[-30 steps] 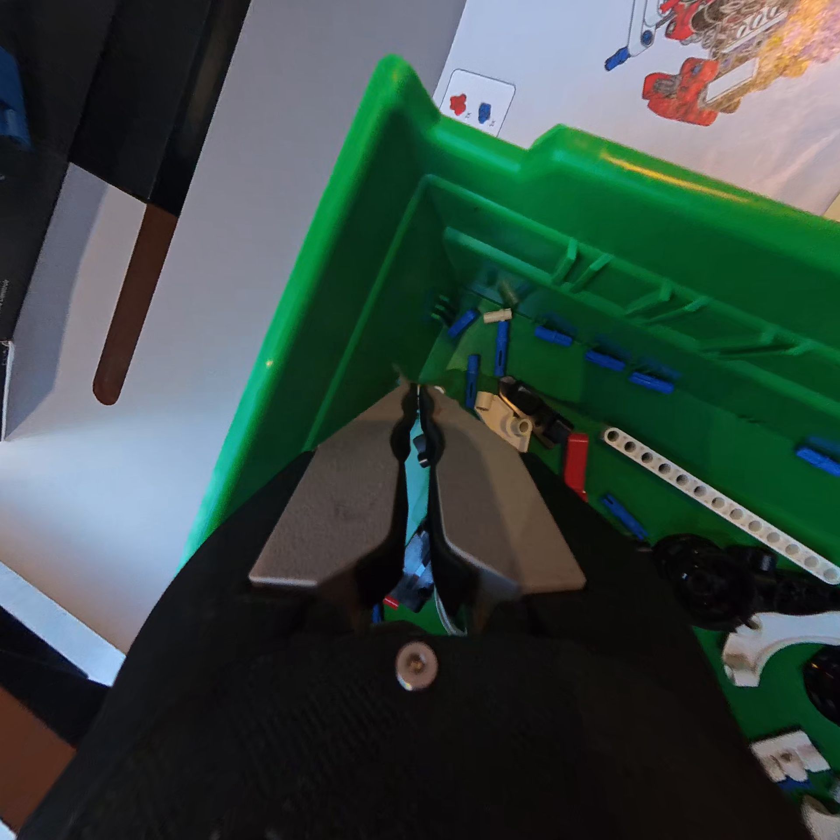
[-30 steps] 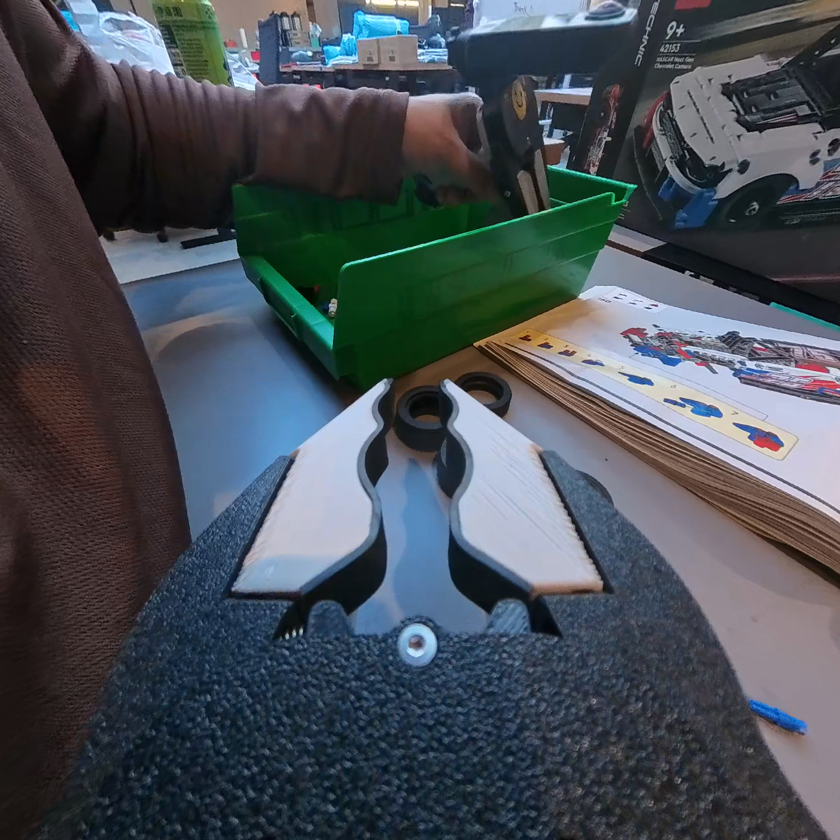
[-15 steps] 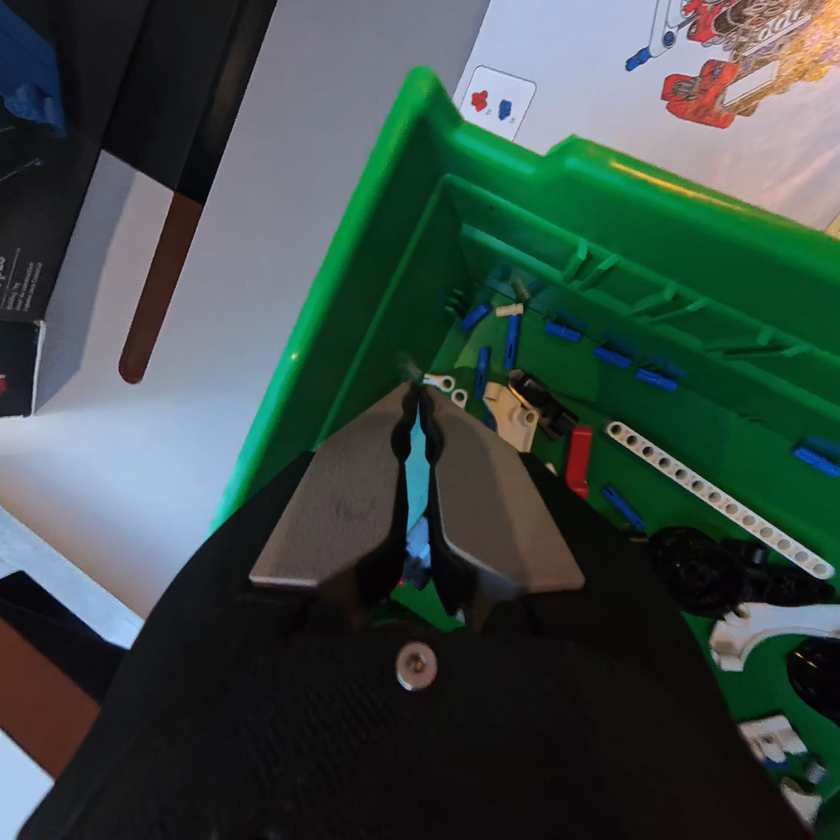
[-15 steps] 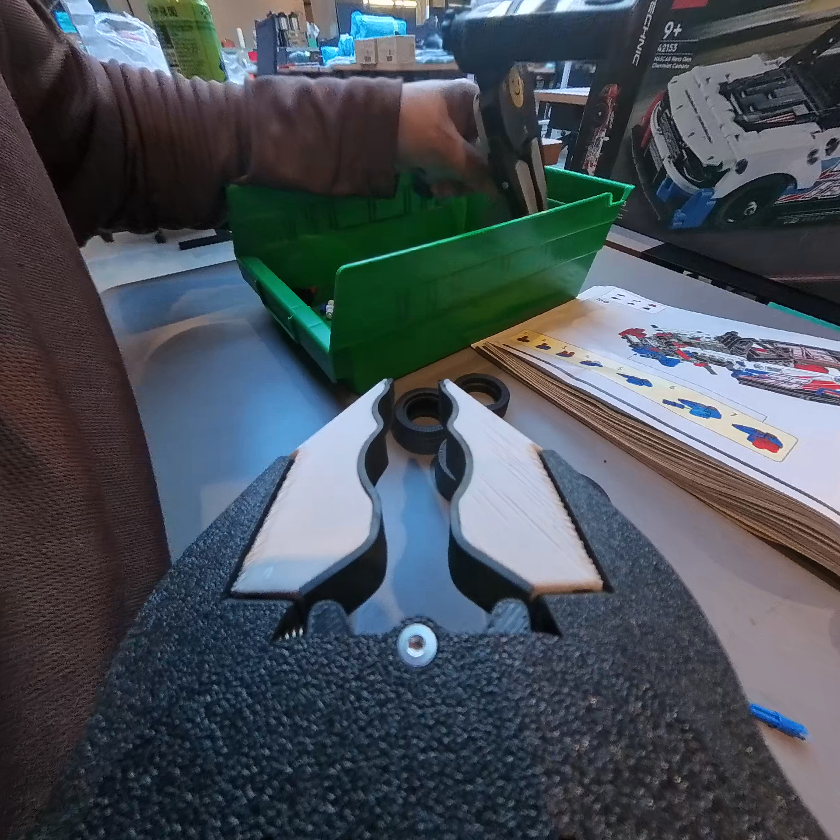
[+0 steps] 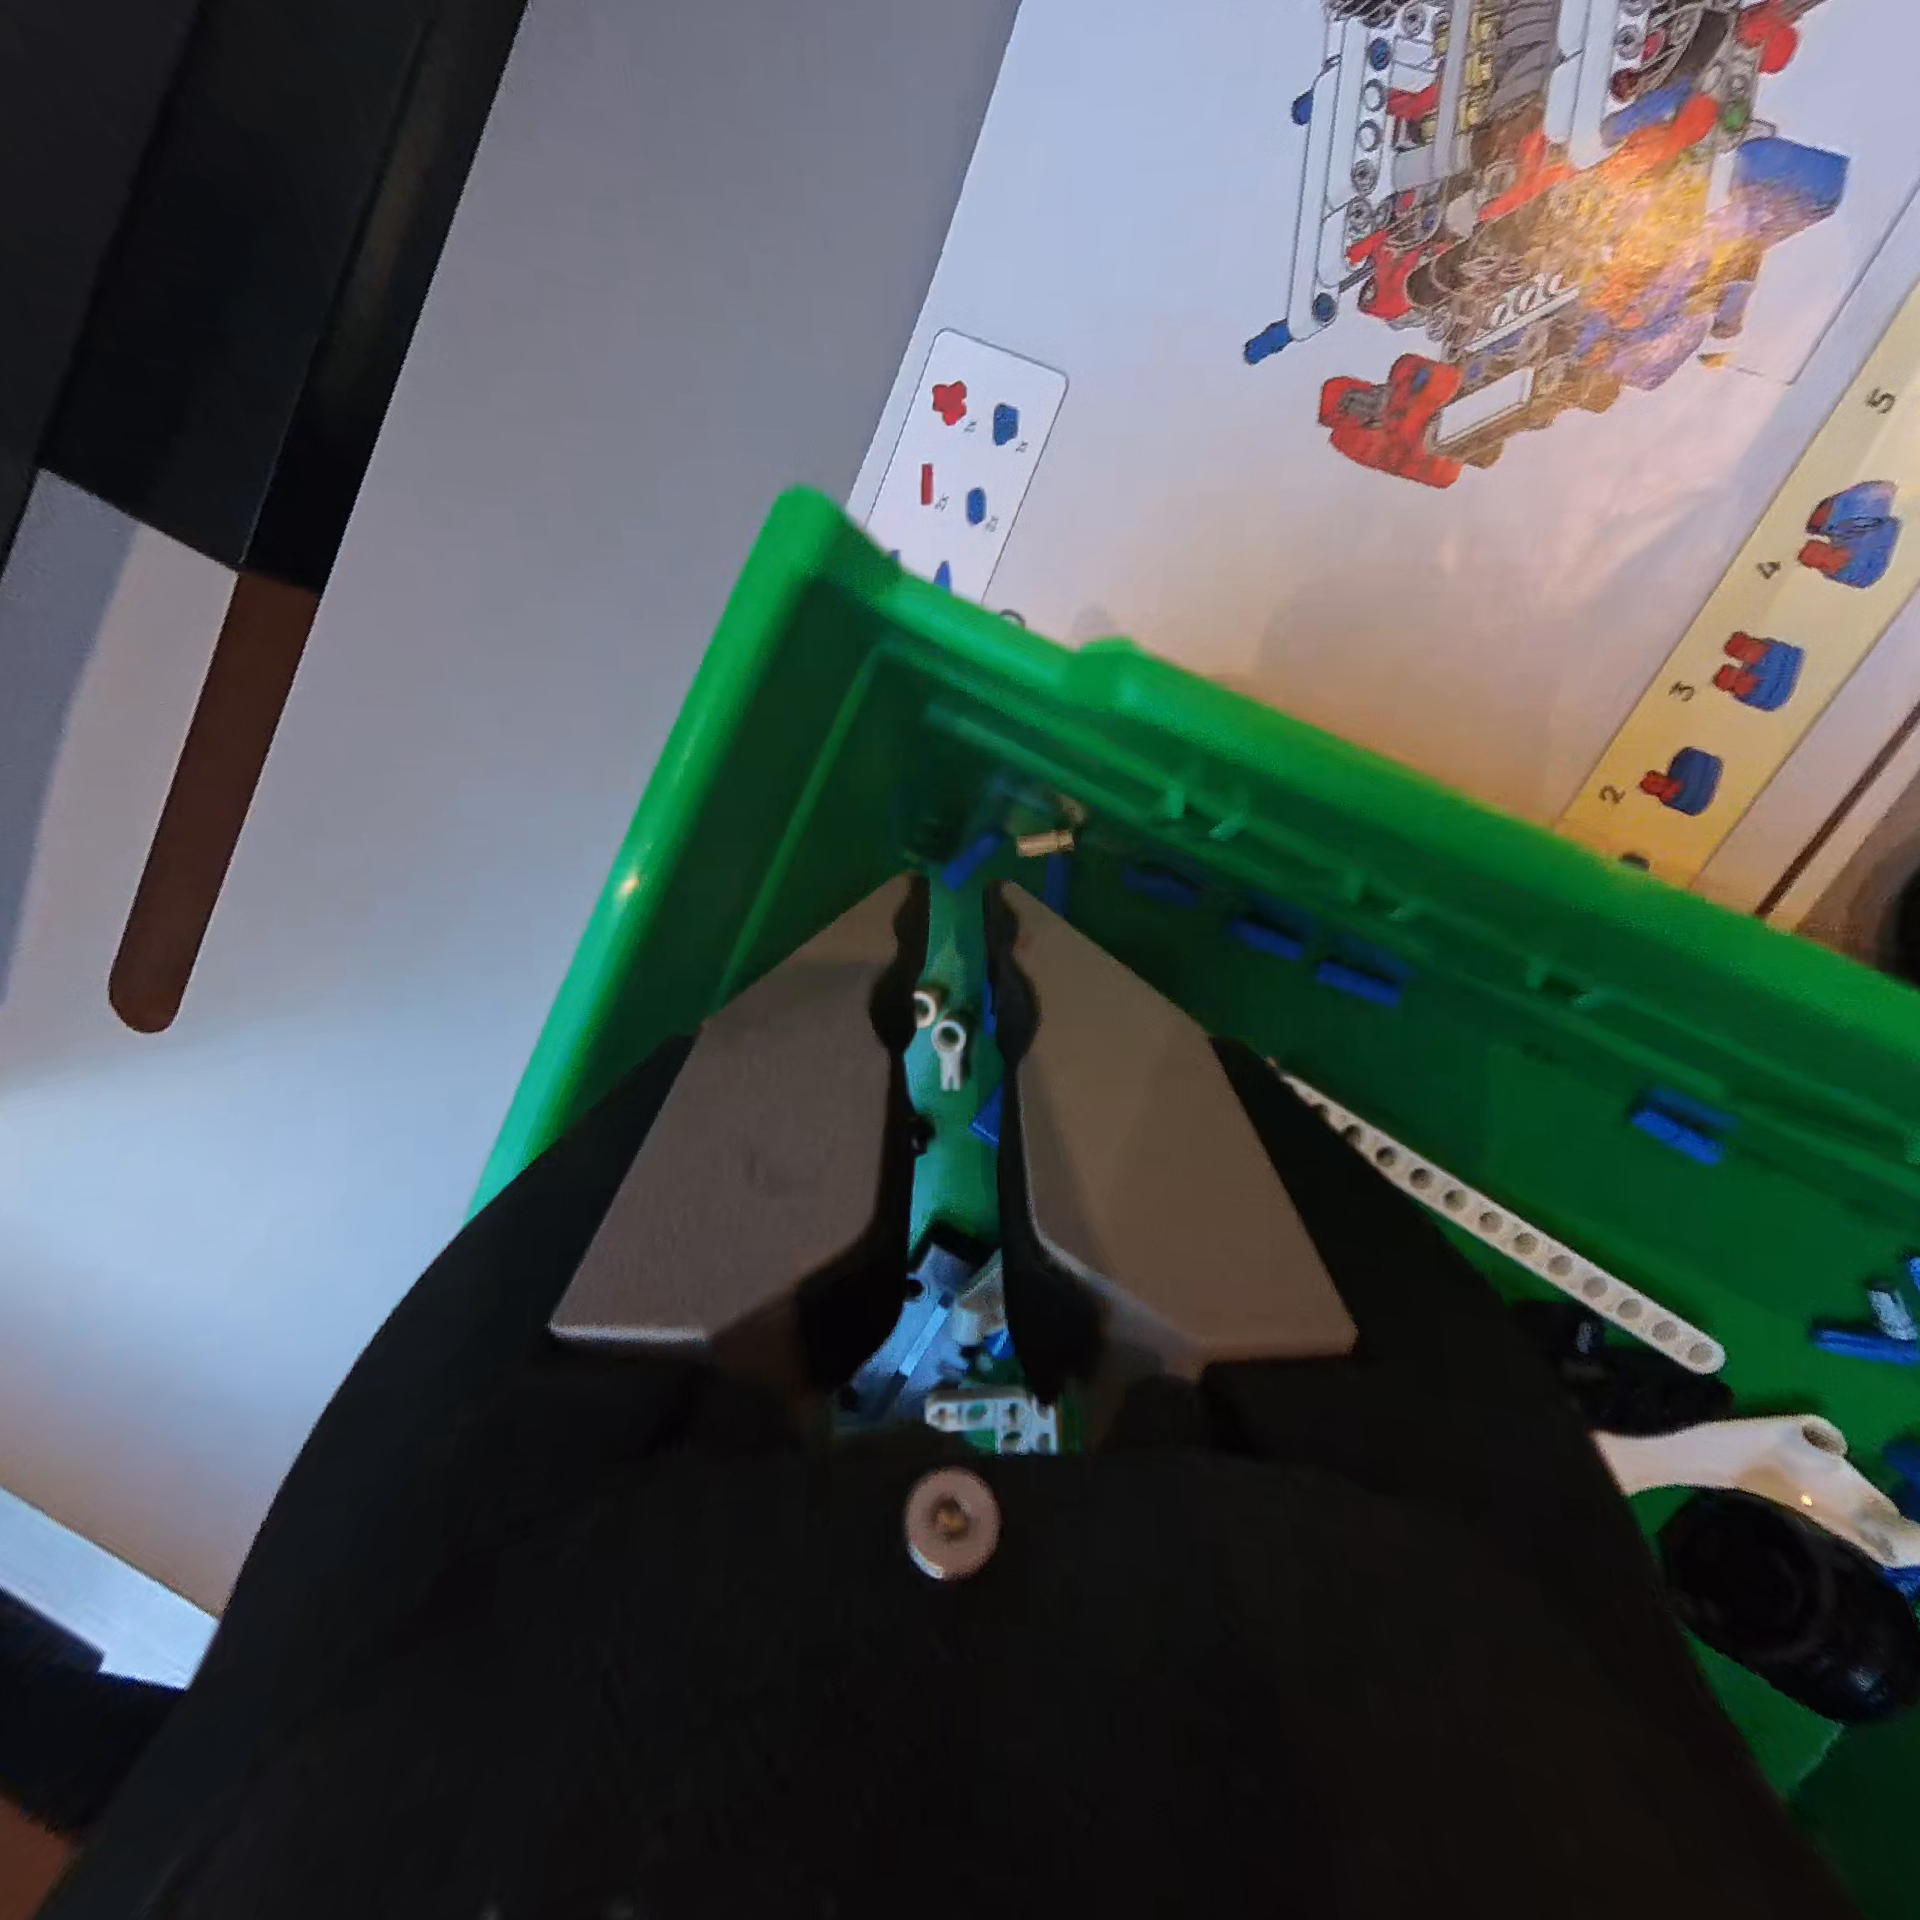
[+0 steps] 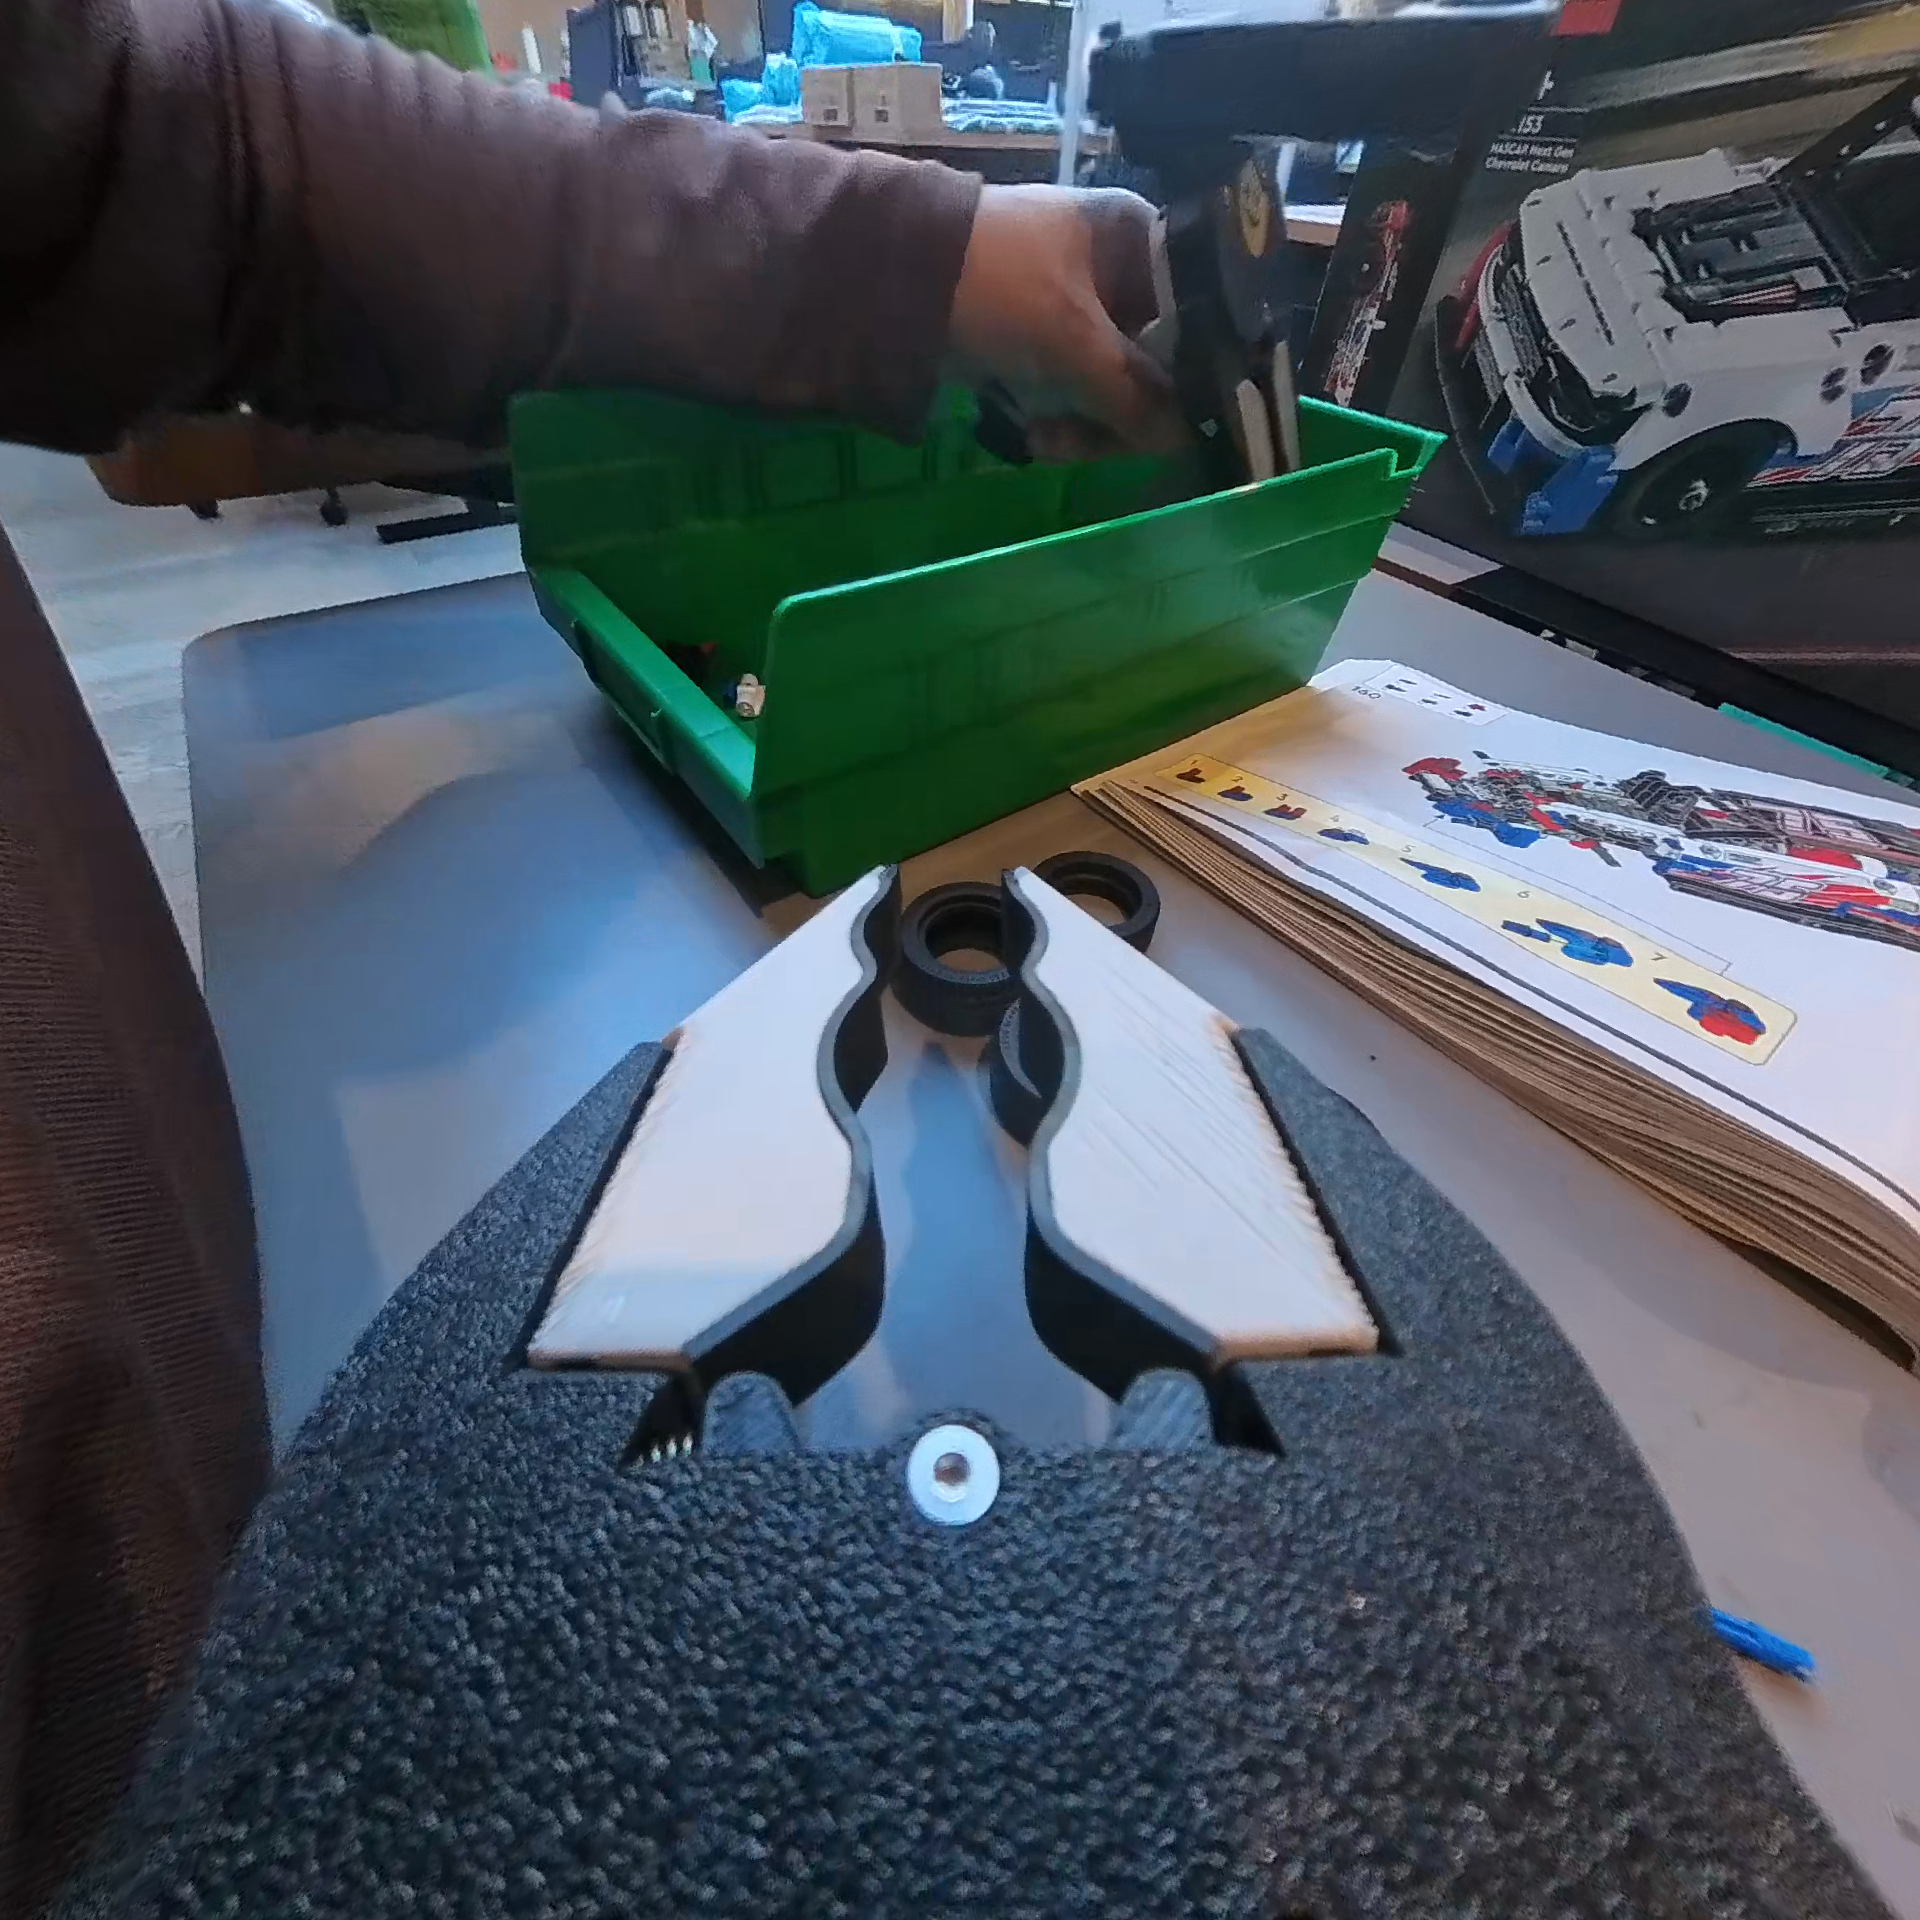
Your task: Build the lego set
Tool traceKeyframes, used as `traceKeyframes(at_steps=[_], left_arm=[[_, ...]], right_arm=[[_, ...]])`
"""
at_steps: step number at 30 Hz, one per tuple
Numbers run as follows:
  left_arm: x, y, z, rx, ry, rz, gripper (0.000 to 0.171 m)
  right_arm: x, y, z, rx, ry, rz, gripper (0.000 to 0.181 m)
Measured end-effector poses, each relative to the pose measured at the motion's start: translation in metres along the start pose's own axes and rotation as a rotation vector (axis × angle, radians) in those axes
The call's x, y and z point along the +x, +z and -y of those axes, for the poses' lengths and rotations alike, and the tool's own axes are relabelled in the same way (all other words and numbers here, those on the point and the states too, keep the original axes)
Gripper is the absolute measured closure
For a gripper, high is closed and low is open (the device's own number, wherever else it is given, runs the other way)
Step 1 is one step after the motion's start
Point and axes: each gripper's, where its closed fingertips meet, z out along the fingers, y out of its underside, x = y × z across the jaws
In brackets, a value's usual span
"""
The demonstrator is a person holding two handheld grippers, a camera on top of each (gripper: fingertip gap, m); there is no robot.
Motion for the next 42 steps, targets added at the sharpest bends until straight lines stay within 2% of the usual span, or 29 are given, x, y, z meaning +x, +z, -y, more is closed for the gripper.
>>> traceKeyframes(at_steps=[5, 9, 12, 15, 18, 21, 25, 29, 35, 39, 42], left_arm=[[0.0, -0.004, -0.013, -0.084, 0.079, 0.056, 0.163], [0.003, -0.006, -0.002, -0.01, 0.09, 0.038, 0.165], [-0.001, 0.001, -0.002, 0.003, 0.22, 0.074, 0.164], [0.013, 0.007, -0.001, 0.019, 0.326, 0.01, 0.16], [0.007, 0.015, 0.002, 0.002, 0.394, 0.041, 0.168], [0.007, 0.02, 0.004, 0.003, 0.434, 0.0, 0.171], [0.008, 0.021, -0.004, -0.021, 0.412, -0.072, 0.171], [0.012, 0.011, -0.023, -0.118, 0.372, -0.174, 0.17], [-0.007, -0.011, -0.026, -0.032, 0.339, -0.111, 0.164], [-0.004, -0.016, -0.03, -0.018, 0.336, -0.095, 0.146], [-0.012, -0.01, -0.034, -0.065, 0.305, -0.019, 0.153]], right_arm=[[-0.002, -0.001, 0.0, 0.003, -0.016, 0.0, 0.163], [-0.002, -0.001, 0.001, 0.011, -0.012, 0.008, 0.163], [-0.003, -0.002, 0.002, 0.021, -0.013, 0.008, 0.163], [-0.002, -0.004, 0.004, 0.03, -0.015, 0.002, 0.163], [-0.002, -0.004, 0.003, 0.03, -0.013, 0.003, 0.163], [-0.002, -0.004, 0.004, 0.031, -0.009, 0.004, 0.163], [-0.001, -0.004, 0.003, 0.029, 0.001, 0.006, 0.163], [-0.001, -0.004, 0.003, 0.029, 0.003, 0.006, 0.163], [-0.001, -0.004, 0.003, 0.03, 0.006, 0.007, 0.163], [-0.001, -0.004, 0.003, 0.03, 0.003, 0.006, 0.163], [-0.001, -0.004, 0.003, 0.031, 0.001, 0.006, 0.163]])
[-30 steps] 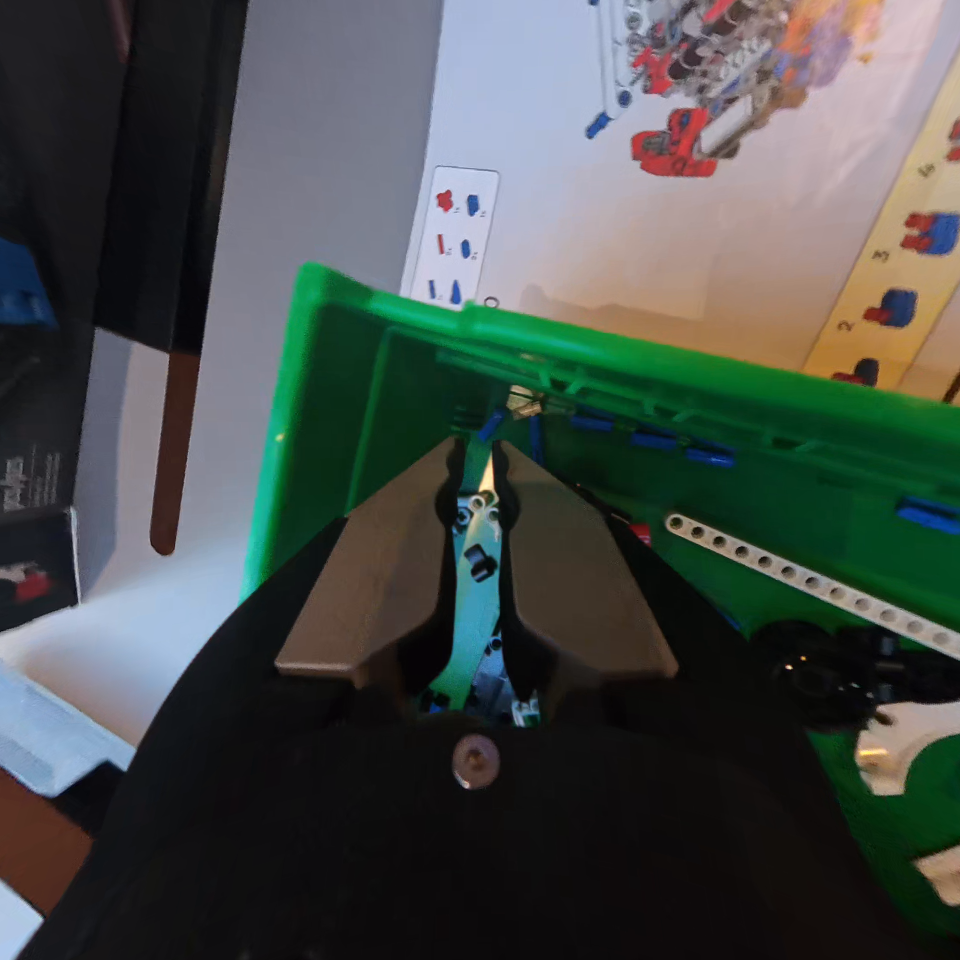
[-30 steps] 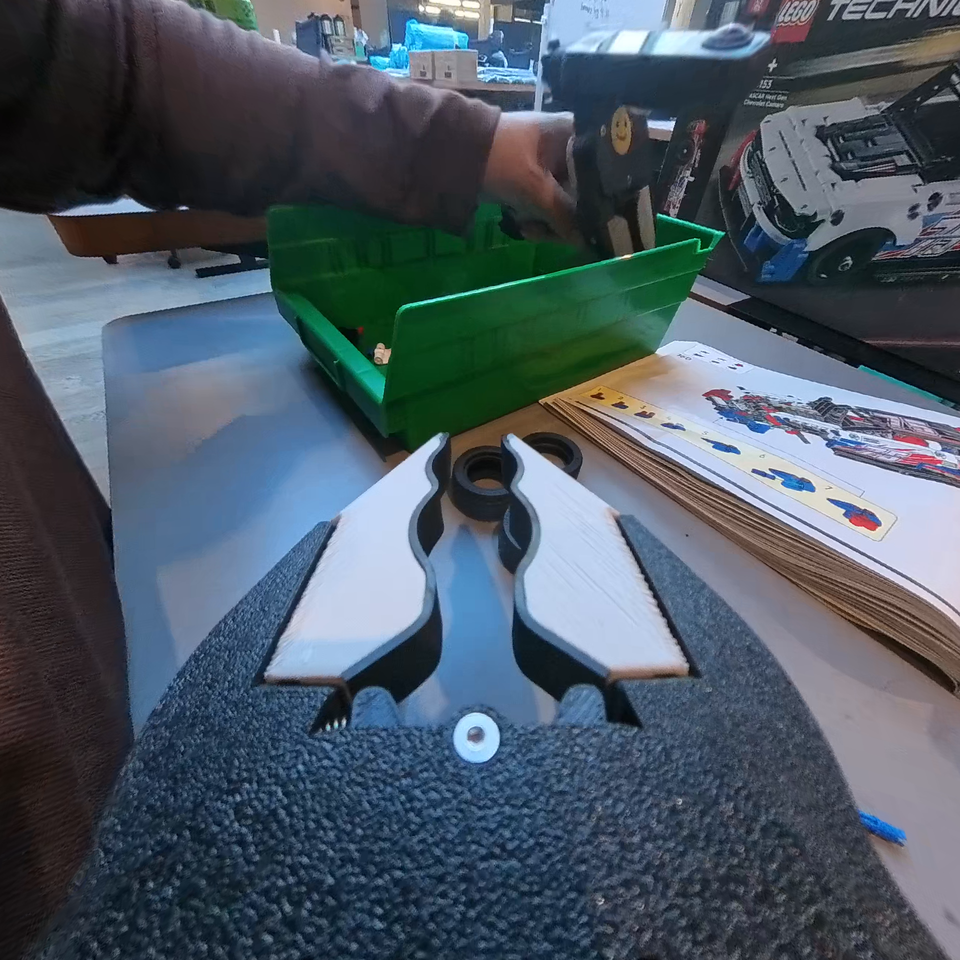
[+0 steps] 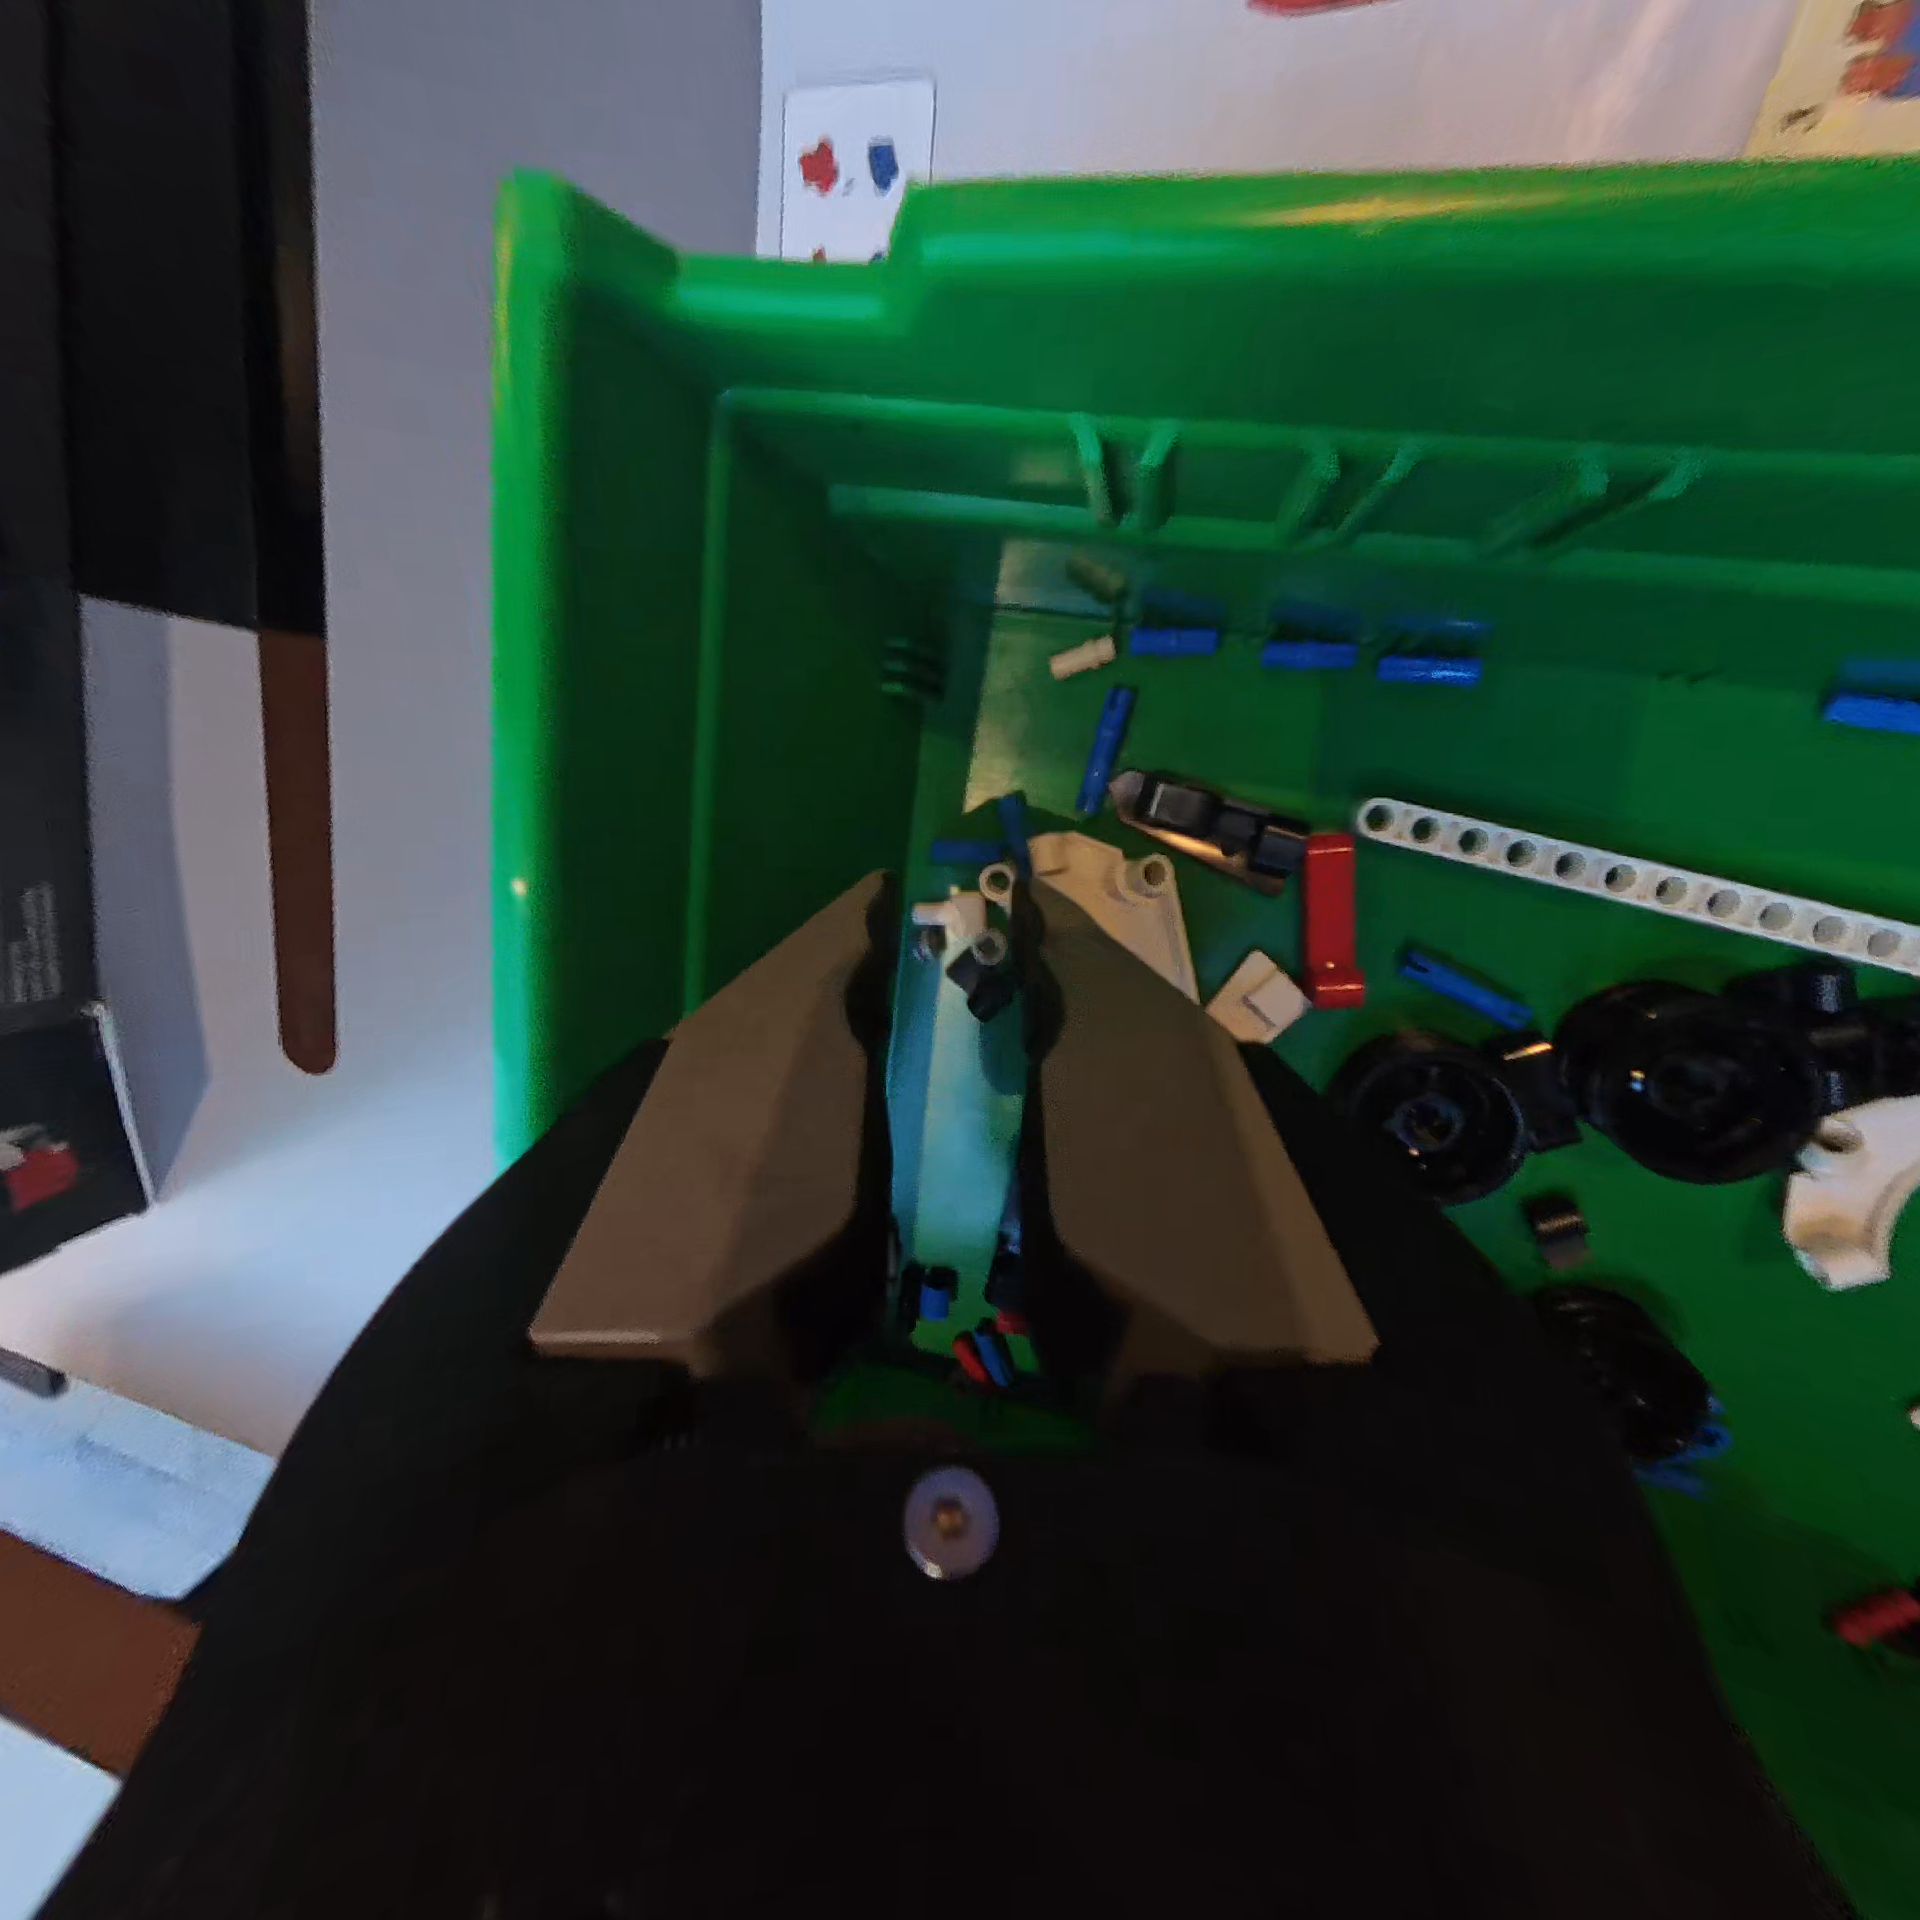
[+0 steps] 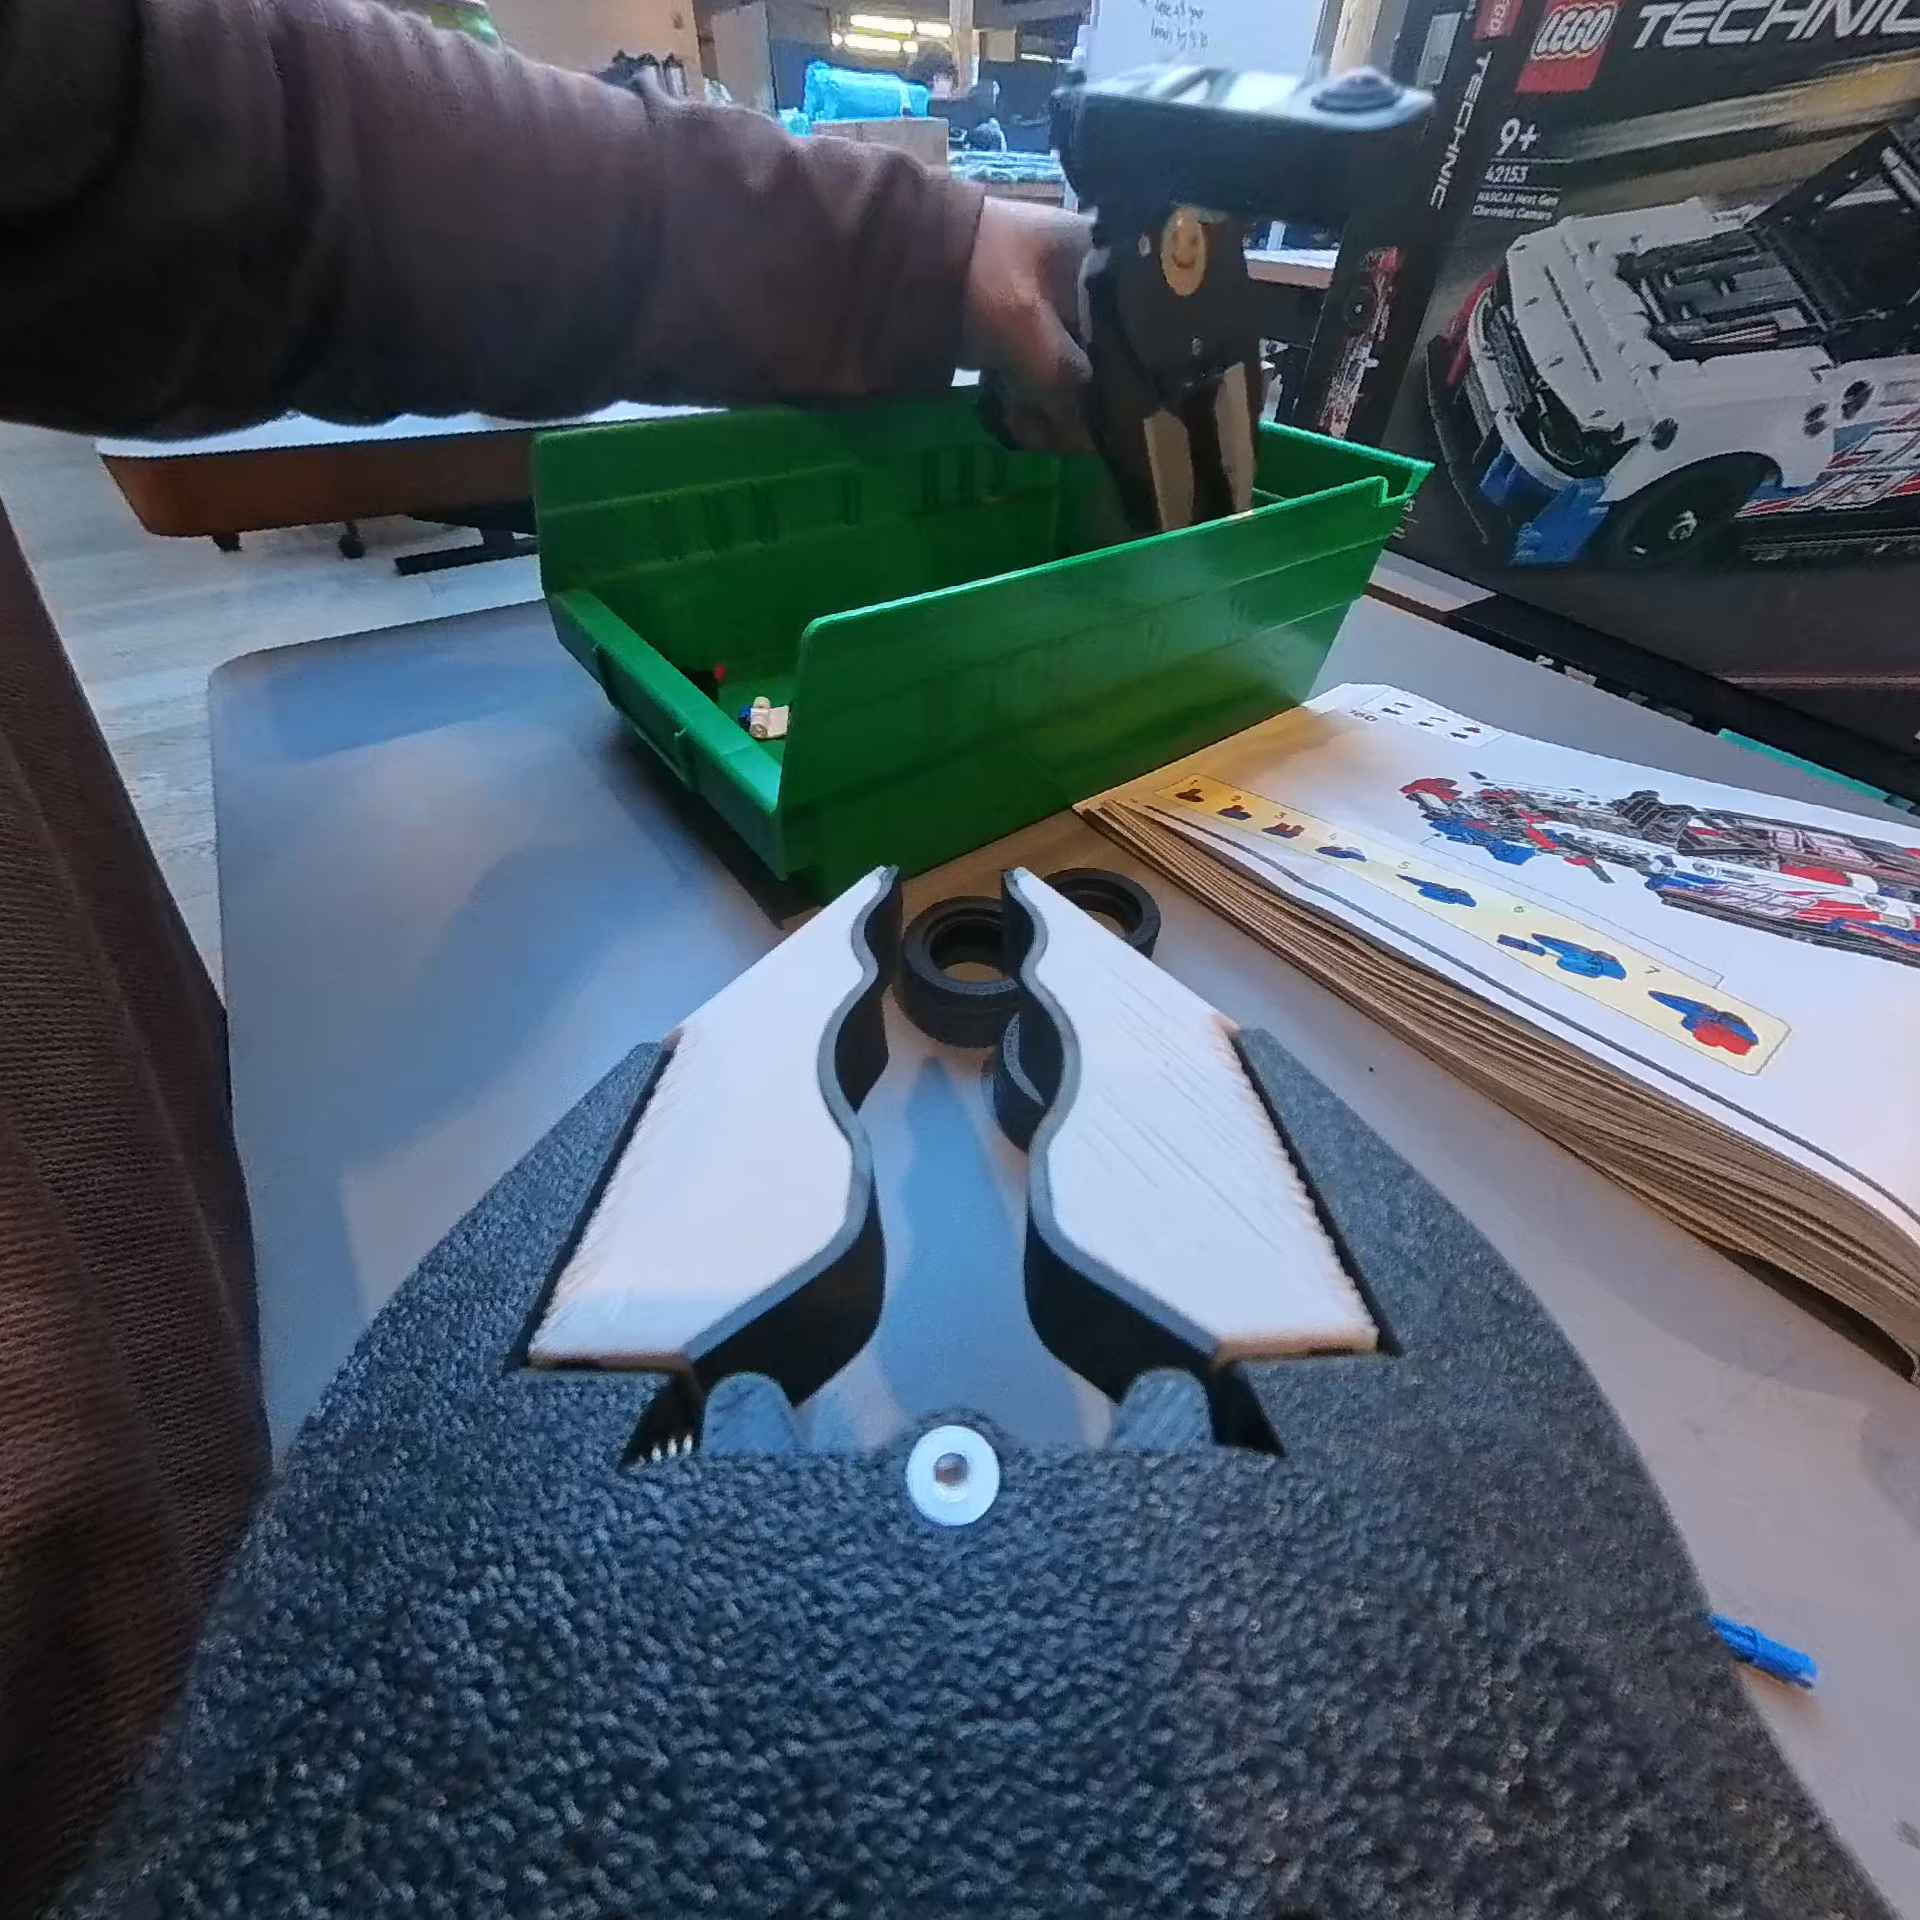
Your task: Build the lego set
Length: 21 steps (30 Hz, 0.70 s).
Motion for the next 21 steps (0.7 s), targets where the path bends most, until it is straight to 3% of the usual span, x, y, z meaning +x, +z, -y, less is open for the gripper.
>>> traceKeyframes(at_steps=[2, 5, 9, 12, 14, 21], left_arm=[[0.007, 0.002, -0.007, -0.046, -0.027, -0.042, 0.143], [-0.001, 0.002, -0.009, -0.048, -0.118, 0.013, 0.157], [0.002, 0.007, -0.001, -0.012, -0.296, 0.0, 0.154], [-0.005, 0.012, -0.006, -0.04, -0.391, 0.059, 0.17], [-0.003, 0.017, -0.01, -0.074, -0.453, 0.053, 0.171], [-0.001, 0.017, -0.005, -0.064, -0.489, 0.047, 0.167]], right_arm=[[0.0, 0.0, 0.0, 0.003, -0.001, -0.001, 0.163], [0.0, -0.001, 0.001, 0.011, -0.003, -0.003, 0.163], [0.0, -0.001, 0.002, 0.013, 0.0, 0.001, 0.164], [0.0, -0.002, 0.003, 0.02, 0.004, 0.003, 0.165], [0.0, -0.003, 0.003, 0.027, 0.007, 0.004, 0.165], [0.001, -0.005, 0.006, 0.046, 0.018, 0.008, 0.166]])
